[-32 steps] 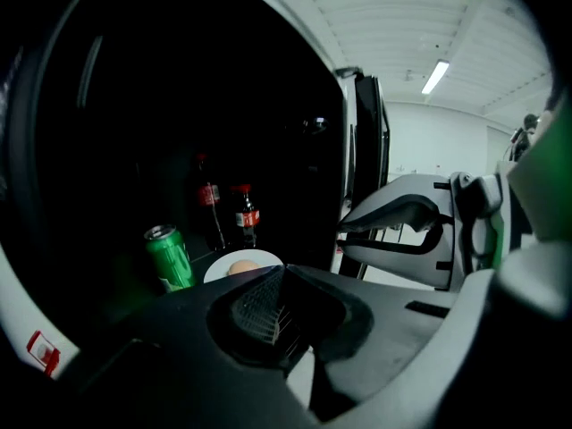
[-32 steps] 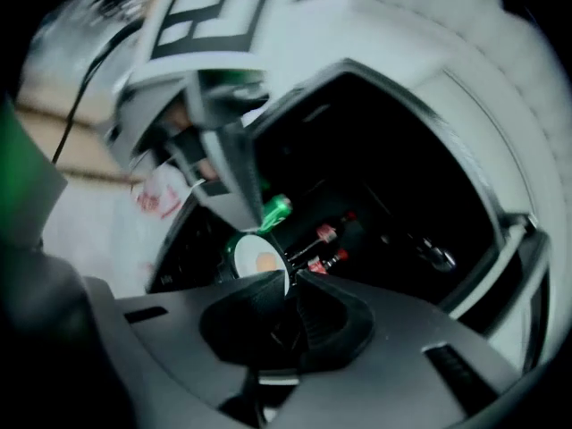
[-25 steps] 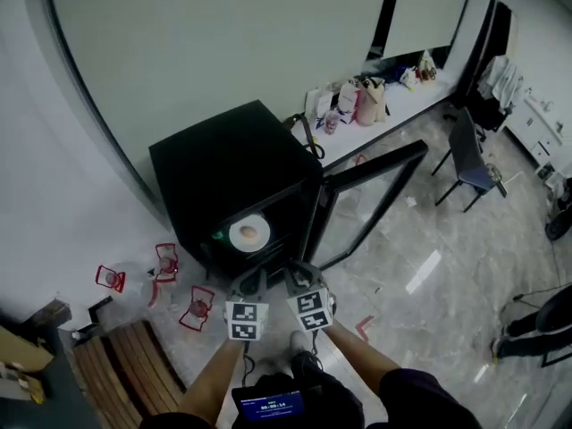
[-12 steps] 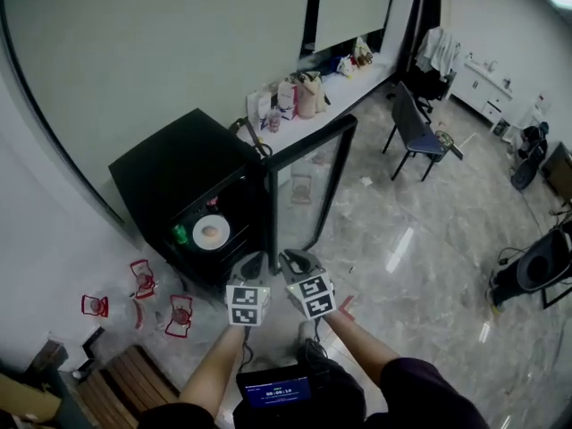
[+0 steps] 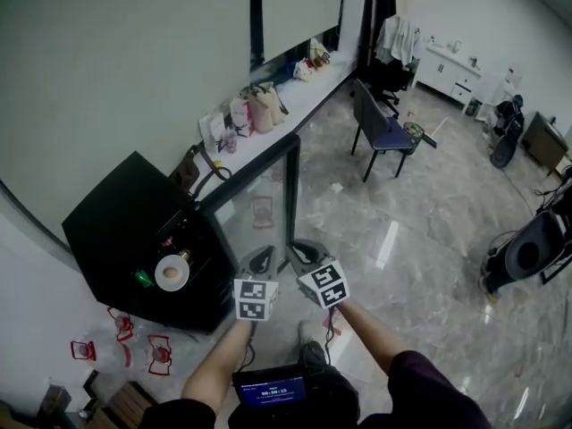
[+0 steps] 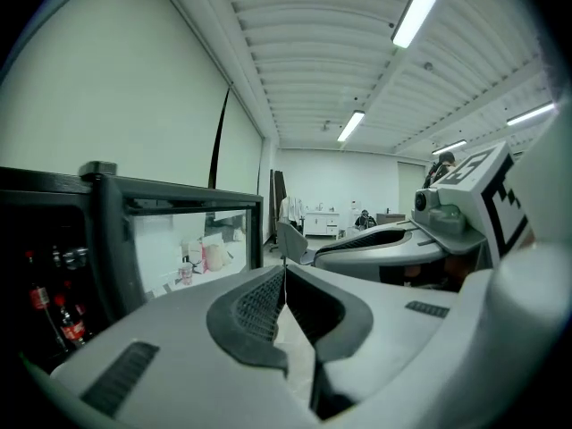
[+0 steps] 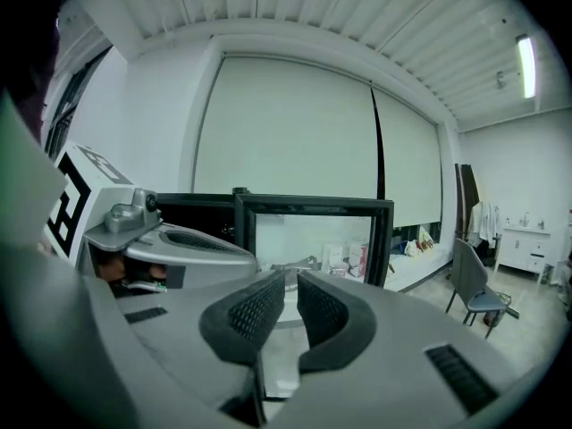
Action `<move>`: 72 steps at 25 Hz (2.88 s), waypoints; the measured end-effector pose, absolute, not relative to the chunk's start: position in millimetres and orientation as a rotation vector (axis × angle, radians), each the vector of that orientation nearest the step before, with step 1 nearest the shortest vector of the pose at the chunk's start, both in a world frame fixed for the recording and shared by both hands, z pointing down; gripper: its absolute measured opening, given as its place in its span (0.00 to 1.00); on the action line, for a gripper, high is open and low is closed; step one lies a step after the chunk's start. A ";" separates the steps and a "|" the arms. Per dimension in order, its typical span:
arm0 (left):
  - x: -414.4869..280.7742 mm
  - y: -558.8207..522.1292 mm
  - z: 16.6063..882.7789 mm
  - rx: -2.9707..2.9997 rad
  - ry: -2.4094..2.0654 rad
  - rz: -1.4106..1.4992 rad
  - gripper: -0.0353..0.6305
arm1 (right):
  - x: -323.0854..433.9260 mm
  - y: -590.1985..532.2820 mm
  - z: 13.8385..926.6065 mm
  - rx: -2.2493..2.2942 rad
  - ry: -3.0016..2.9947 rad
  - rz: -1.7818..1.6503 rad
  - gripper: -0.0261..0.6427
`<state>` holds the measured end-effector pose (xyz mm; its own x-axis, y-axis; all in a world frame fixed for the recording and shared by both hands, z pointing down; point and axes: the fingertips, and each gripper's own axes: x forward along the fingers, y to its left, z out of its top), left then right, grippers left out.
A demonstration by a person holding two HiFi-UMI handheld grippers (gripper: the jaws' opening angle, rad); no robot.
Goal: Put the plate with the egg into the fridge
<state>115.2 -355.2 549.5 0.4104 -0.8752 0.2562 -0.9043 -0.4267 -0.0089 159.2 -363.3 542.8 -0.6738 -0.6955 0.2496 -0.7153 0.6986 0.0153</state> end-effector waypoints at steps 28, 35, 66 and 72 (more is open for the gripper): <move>154.7 -584.2 561.7 2.281 -1.855 0.412 0.07 | 180.2 -690.9 577.5 0.359 -2.701 0.121 0.37; 156.2 -569.8 562.2 2.287 -1.848 0.406 0.07 | 189.6 -676.3 578.8 0.438 -2.674 0.106 0.39; 204.0 -248.2 562.0 2.483 -1.563 0.376 0.07 | 302.2 -292.8 556.6 0.905 -2.598 0.169 0.39; 195.0 -213.3 568.6 2.388 -1.658 0.335 0.07 | 338.4 -288.9 551.9 0.975 -2.569 0.098 0.12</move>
